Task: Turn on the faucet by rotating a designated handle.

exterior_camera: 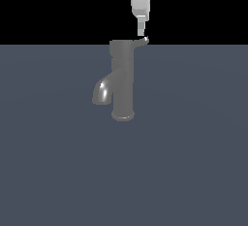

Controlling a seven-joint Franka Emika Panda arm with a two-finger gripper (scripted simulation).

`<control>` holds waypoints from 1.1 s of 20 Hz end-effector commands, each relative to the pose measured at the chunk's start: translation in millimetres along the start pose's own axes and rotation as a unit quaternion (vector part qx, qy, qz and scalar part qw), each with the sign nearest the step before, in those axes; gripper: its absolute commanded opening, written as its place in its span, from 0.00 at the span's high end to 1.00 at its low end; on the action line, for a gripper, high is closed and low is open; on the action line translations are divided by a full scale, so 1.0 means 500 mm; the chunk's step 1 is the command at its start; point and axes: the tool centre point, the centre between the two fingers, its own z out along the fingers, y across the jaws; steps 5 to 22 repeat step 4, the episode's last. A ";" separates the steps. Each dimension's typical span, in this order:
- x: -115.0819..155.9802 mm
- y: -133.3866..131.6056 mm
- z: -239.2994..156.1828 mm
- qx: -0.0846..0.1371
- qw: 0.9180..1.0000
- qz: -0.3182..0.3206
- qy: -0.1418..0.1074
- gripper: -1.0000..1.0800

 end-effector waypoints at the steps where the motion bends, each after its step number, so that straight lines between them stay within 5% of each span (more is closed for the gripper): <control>1: 0.039 -0.005 0.041 -0.017 1.000 0.013 0.005 1.00; 22: 0.049 -0.015 0.041 -0.017 1.000 0.016 0.006 1.00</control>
